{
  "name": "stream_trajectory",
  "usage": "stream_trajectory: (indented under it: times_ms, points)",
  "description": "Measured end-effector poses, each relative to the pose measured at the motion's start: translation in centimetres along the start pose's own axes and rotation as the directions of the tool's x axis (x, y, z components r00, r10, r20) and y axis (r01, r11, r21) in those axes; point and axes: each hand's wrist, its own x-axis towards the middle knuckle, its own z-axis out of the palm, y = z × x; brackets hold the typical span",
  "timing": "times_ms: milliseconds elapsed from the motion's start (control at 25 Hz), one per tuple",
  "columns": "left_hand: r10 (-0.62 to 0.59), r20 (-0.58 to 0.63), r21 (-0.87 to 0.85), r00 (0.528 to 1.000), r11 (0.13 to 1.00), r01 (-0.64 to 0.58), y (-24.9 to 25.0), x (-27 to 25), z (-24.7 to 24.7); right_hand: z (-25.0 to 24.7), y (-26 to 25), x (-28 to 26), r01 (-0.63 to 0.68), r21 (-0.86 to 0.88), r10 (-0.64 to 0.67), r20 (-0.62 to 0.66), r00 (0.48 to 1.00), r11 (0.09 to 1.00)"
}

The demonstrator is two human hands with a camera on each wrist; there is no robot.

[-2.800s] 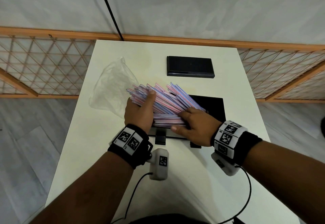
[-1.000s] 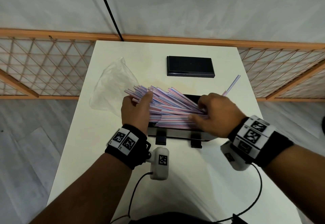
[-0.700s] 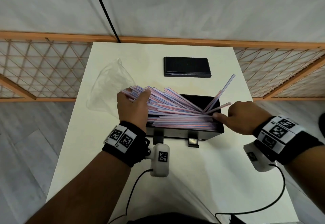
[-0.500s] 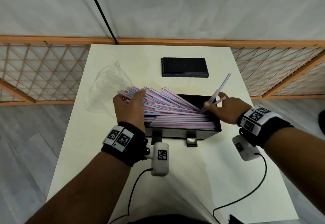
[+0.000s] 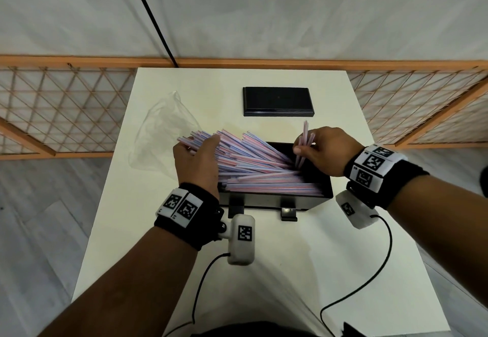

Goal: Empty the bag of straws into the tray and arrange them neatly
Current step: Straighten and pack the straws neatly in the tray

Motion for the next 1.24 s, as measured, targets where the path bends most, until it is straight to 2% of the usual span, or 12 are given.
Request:
stream_trajectory:
  times_ms: [160,280,400,560,680,840,960,1080,1160,1240]
  points:
    - [-0.003,-0.001,0.022,1.000,1.000,0.003,0.1,0.2,-0.1,-1.0,-2.8,-1.7,0.207,0.016,-0.204,-0.099,0.974,0.978]
    - [0.036,-0.013,0.056,0.999,0.998,-0.035,0.3,0.1,-0.1,0.2,-5.6,-1.8,0.303,-0.001,-0.303,-0.030,0.953,0.953]
    - [0.102,0.007,0.170,0.995,0.980,-0.102,0.0,-0.1,-0.2,2.6,-6.6,-0.7,0.264,-0.050,-0.258,0.104,0.961,0.963]
    - [0.126,-0.015,0.343,0.992,0.933,-0.113,-0.4,0.5,-1.2,4.3,-4.3,-1.3,0.121,-0.138,-0.108,0.103,0.989,0.983]
    - [0.136,0.000,0.470,0.991,0.875,-0.120,-0.4,0.1,-1.6,5.4,-2.9,-1.8,0.001,-0.166,0.025,0.150,0.988,0.986]
    - [0.205,0.071,0.657,0.976,0.727,-0.200,0.0,0.0,-1.3,6.7,-3.1,-1.2,-0.001,-0.140,0.024,0.166,0.986,0.990]
    - [0.217,0.089,0.725,0.972,0.655,-0.213,0.5,0.3,-1.7,6.9,-3.4,-1.0,0.008,-0.128,0.014,0.171,0.985,0.992]
    - [0.255,0.167,0.788,0.952,0.546,-0.285,1.0,-0.2,-1.7,7.4,-3.5,-0.9,0.033,-0.098,-0.011,0.215,0.977,0.995]
    - [0.256,0.185,0.794,0.949,0.531,-0.298,1.1,-0.4,-1.5,7.8,-4.1,-0.8,0.065,-0.102,-0.042,0.208,0.977,0.993]
    - [0.280,0.157,0.759,0.947,0.580,-0.298,0.8,0.1,-1.6,7.6,-4.7,-1.0,0.089,-0.069,-0.079,0.135,0.988,0.994]
